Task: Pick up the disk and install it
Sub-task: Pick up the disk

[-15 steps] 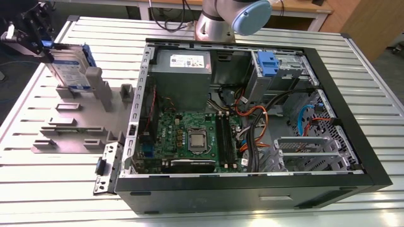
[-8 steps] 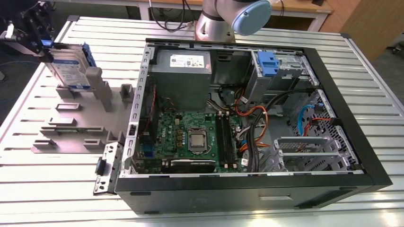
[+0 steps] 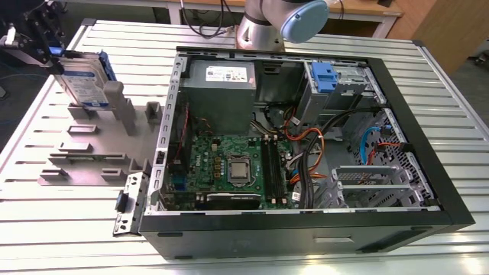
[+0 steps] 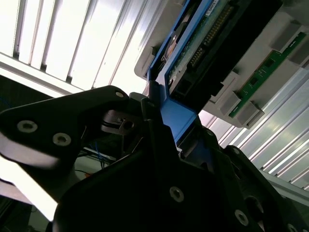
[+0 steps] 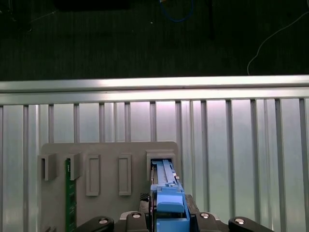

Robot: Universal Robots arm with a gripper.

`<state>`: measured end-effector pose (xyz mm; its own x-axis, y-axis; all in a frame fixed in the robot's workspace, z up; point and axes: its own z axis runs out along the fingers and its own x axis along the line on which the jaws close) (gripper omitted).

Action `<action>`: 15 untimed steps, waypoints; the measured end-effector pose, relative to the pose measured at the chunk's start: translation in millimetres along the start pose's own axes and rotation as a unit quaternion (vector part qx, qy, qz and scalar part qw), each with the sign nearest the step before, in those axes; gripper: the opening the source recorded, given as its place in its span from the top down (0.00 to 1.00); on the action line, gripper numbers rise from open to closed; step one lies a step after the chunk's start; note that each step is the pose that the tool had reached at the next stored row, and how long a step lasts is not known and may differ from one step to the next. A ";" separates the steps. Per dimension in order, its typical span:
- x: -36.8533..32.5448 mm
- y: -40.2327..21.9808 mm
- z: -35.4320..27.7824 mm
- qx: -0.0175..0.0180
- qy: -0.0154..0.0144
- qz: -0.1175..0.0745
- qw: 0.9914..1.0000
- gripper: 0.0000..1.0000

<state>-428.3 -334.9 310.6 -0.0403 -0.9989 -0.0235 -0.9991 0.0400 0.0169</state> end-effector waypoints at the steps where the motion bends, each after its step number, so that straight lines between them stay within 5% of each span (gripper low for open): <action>1: 0.0 0.0 -0.1 0.000 0.000 0.000 1.000 0.63; 15: 0.0 0.4 -2.5 0.000 0.000 0.000 1.000 0.63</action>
<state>-428.7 -334.9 313.0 -0.0404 -0.9989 -0.0243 -0.9991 0.0399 0.0174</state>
